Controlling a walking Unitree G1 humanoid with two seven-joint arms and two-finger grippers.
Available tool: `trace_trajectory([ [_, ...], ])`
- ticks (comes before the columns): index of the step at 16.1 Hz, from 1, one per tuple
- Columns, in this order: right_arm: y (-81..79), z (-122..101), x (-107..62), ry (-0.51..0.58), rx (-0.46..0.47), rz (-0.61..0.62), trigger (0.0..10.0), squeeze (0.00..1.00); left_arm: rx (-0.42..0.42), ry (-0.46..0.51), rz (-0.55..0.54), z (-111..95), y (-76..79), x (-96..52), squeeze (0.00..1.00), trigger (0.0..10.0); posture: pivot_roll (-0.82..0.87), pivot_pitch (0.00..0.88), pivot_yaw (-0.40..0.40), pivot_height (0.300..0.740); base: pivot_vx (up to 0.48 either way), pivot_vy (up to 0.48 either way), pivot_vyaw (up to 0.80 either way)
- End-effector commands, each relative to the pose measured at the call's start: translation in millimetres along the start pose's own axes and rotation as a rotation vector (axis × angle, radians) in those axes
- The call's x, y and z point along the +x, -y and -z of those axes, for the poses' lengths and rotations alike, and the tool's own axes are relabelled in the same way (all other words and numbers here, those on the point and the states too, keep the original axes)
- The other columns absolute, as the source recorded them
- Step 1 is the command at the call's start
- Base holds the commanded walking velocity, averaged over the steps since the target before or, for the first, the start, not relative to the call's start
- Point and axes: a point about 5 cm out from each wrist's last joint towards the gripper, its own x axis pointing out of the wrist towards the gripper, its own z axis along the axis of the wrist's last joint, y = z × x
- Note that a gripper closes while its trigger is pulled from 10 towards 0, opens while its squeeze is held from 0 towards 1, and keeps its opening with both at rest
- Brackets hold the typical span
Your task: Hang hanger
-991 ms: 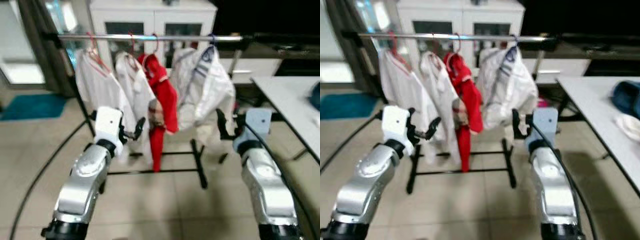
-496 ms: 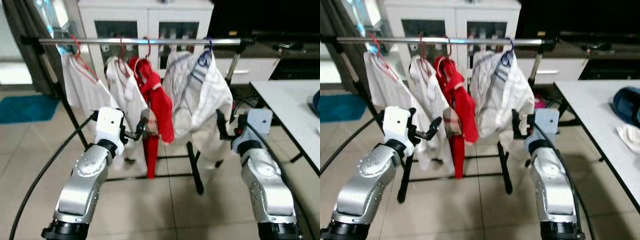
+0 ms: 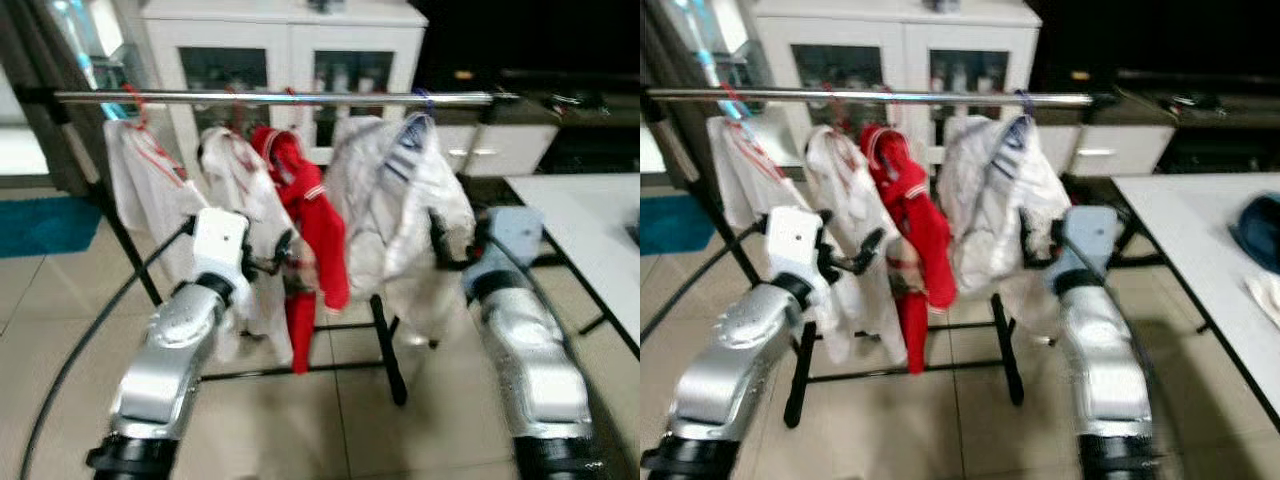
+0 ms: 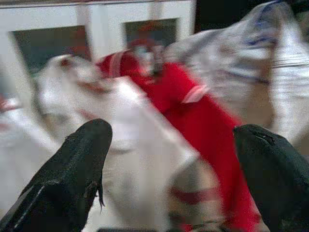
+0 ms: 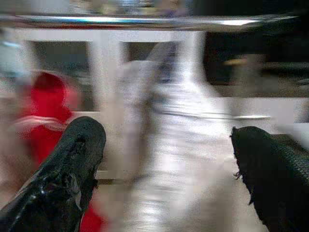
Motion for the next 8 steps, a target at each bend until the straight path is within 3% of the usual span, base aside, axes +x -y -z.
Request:
trace_trajectory([
  [1, 3.1, -4.9, 0.0, 0.013, 0.022, -0.015, 10.0, 0.0, -0.002, 0.009, -0.001, -2.8, 1.3, 2.6, 1.0, 10.0, -0.05, 0.0, -0.029, 0.74, 0.322, 0.0, 0.0],
  [4, -1.9, -3.3, 1.0, 0.008, -0.019, -0.039, 10.0, 0.0, -0.004, 0.01, -0.006, -3.1, 0.0, 4.5, 1.0, 10.0, -0.05, 0.0, -0.028, 0.74, 0.322, 0.0, 0.0],
  [6, -2.0, -2.9, 2.4, 0.003, 0.014, -0.042, 10.0, 0.0, -0.008, 0.009, -0.005, -3.0, -0.2, 5.8, 1.0, 10.0, -0.05, 0.0, -0.024, 0.74, 0.324, 0.0, 0.0],
  [7, -1.8, -3.9, 2.5, 0.006, 0.04, -0.046, 10.0, 1.0, -0.014, 0.008, -0.005, -2.9, -0.2, 6.4, 1.0, 10.0, -0.05, 0.0, -0.021, 0.74, 0.315, 0.0, 0.0],
  [8, -0.9, -4.7, 2.6, 0.01, 0.038, -0.041, 10.0, 1.0, -0.016, 0.008, -0.005, -3.0, -0.1, 6.6, 1.0, 10.0, -0.05, 0.0, -0.019, 0.74, 0.315, 0.0, 0.0],
])
